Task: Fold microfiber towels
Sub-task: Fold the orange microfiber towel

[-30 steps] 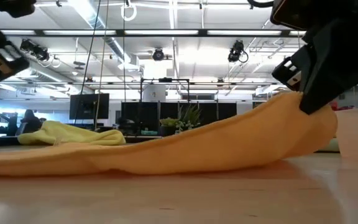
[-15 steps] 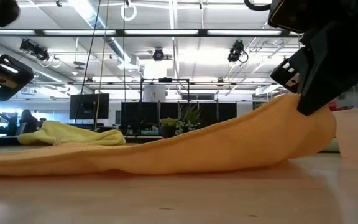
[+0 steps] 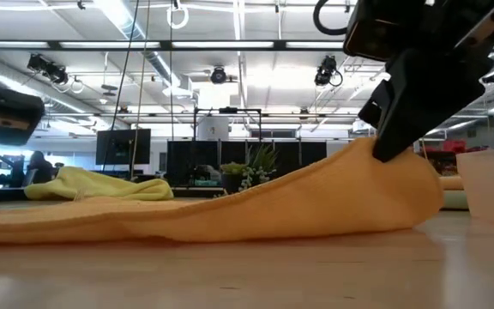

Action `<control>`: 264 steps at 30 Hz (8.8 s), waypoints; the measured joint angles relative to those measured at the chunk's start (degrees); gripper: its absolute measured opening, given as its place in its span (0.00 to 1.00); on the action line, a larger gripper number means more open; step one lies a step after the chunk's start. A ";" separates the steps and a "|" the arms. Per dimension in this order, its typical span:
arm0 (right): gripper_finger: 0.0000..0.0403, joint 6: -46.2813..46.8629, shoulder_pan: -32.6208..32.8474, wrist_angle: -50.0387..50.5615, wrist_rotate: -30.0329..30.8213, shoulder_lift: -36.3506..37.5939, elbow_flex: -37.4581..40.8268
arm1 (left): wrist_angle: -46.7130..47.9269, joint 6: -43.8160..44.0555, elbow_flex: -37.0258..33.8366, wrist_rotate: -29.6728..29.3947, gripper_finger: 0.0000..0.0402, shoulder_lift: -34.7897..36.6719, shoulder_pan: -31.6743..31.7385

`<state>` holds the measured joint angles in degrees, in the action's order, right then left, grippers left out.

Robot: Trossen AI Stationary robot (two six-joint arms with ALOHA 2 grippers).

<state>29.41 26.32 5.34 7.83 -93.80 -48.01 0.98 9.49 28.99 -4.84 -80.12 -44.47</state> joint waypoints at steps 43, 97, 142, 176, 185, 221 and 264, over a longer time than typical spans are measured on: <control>0.01 12.60 8.56 3.21 -5.26 0.59 0.00 | 3.00 8.73 9.38 -1.45 0.02 5.32 0.22; 0.01 -6.33 8.02 -0.47 -17.13 -10.92 -5.37 | 7.01 11.19 9.49 -2.88 0.03 4.72 1.55; 0.32 6.35 12.20 0.10 -18.71 -10.49 -5.18 | 5.72 10.82 9.49 -2.93 0.03 4.72 1.53; 0.00 -6.18 13.58 8.87 5.87 21.69 -5.18 | 7.73 0.07 21.80 -19.41 0.02 11.21 -5.29; 0.00 -20.45 2.99 14.81 21.91 30.95 -5.18 | 34.36 5.36 28.44 -45.72 0.02 12.56 2.48; 0.00 8.75 12.46 -18.74 5.39 3.82 12.51 | -33.83 27.13 -11.83 -21.63 0.02 6.36 -5.70; 0.00 13.81 -10.05 16.28 19.01 9.38 8.31 | 10.45 36.62 -7.10 -36.97 0.02 11.26 3.26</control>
<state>43.22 16.28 21.62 26.84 -84.42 -39.70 11.44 46.12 21.89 -41.81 -68.86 -41.21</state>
